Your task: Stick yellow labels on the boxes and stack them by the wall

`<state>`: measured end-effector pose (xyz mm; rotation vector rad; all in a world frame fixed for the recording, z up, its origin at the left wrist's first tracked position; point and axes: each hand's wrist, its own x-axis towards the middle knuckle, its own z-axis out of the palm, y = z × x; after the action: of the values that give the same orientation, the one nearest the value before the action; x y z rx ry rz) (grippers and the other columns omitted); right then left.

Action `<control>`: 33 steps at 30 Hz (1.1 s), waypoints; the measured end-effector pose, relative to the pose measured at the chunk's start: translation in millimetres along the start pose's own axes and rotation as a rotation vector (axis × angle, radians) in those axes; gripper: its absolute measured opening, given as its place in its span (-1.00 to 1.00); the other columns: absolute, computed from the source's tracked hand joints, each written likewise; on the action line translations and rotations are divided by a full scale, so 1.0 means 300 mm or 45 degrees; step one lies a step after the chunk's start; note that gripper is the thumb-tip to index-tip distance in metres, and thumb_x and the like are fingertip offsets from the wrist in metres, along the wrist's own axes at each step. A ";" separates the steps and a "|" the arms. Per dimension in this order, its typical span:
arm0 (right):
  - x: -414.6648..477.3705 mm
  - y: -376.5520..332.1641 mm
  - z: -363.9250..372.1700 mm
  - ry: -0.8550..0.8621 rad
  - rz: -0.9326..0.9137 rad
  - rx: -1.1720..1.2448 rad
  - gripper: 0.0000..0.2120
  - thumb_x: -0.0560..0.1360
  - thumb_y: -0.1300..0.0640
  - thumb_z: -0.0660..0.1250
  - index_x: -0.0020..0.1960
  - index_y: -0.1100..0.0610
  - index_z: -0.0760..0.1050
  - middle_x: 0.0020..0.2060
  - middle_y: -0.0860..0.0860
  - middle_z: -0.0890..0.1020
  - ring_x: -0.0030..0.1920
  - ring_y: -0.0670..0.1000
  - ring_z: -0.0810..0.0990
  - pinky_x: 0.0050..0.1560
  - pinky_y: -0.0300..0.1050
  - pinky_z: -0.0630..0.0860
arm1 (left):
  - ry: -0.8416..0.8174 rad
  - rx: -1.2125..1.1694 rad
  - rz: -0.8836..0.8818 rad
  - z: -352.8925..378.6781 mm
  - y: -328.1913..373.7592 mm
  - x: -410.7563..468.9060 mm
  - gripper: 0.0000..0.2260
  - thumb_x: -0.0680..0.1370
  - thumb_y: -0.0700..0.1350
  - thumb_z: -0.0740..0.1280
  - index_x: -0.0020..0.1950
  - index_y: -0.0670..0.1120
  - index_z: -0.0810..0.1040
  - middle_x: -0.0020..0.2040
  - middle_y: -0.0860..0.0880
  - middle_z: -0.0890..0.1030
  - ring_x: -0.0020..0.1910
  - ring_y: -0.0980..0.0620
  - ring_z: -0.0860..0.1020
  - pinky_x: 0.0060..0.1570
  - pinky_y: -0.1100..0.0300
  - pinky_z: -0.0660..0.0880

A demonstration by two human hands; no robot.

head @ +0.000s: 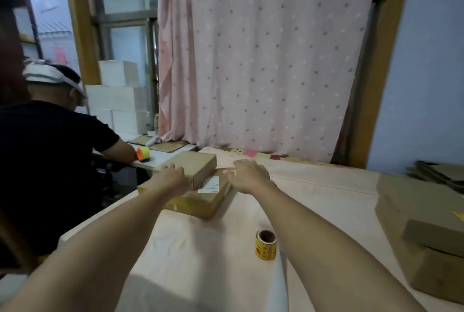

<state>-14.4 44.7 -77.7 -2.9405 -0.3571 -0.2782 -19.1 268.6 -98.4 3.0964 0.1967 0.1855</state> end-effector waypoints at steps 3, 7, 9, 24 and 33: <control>0.073 -0.086 0.071 -0.038 -0.033 0.010 -0.47 0.64 -0.26 0.09 0.41 0.07 0.44 0.38 0.07 0.51 0.40 0.16 0.42 0.35 0.11 0.35 | 0.026 -0.084 -0.122 0.044 -0.184 0.066 -0.57 0.65 0.16 0.11 0.36 -0.10 0.45 0.36 -0.17 0.45 0.36 -0.20 0.40 0.25 -0.08 0.43; 0.161 -0.154 0.159 -0.097 -0.059 0.020 -0.43 0.65 -0.26 0.09 0.49 0.07 0.39 0.46 0.07 0.45 0.47 0.15 0.37 0.43 0.10 0.31 | 0.017 -0.204 -0.238 0.111 -0.332 0.160 -0.53 0.65 0.20 0.10 0.37 -0.11 0.42 0.30 -0.17 0.45 0.34 -0.19 0.39 0.24 -0.10 0.43; 0.207 -0.172 0.190 -0.127 -0.038 0.043 -0.40 0.65 -0.27 0.08 0.54 0.08 0.33 0.51 0.07 0.40 0.52 0.15 0.32 0.46 0.11 0.28 | 0.017 -0.297 -0.276 0.142 -0.363 0.215 -0.54 0.65 0.21 0.10 0.34 -0.12 0.43 0.27 -0.18 0.46 0.28 -0.20 0.42 0.22 -0.11 0.46; 0.447 -0.285 0.394 -0.231 0.167 0.501 -0.25 0.59 -0.41 0.03 0.56 0.09 0.22 0.46 0.13 0.45 0.43 0.21 0.43 0.31 0.13 0.43 | 0.175 -1.178 -0.462 0.298 -0.306 0.438 -0.53 0.64 0.12 0.25 0.43 -0.15 0.34 0.34 -0.15 0.49 0.25 -0.15 0.50 0.17 -0.03 0.51; 0.461 -0.297 0.426 -0.135 0.383 1.150 -0.35 0.61 -0.36 0.11 0.60 -0.09 0.22 0.50 -0.01 0.42 0.47 0.15 0.40 0.46 0.13 0.35 | 0.568 -1.570 -0.592 0.305 -0.272 0.393 -0.69 0.59 0.11 0.35 0.20 -0.05 0.49 0.16 -0.02 0.46 0.08 0.00 0.50 -0.06 0.13 0.52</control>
<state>116.0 184.3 -160.8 -2.0714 -0.0205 0.0762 97.9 362.4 -178.9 1.7057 0.5416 0.6618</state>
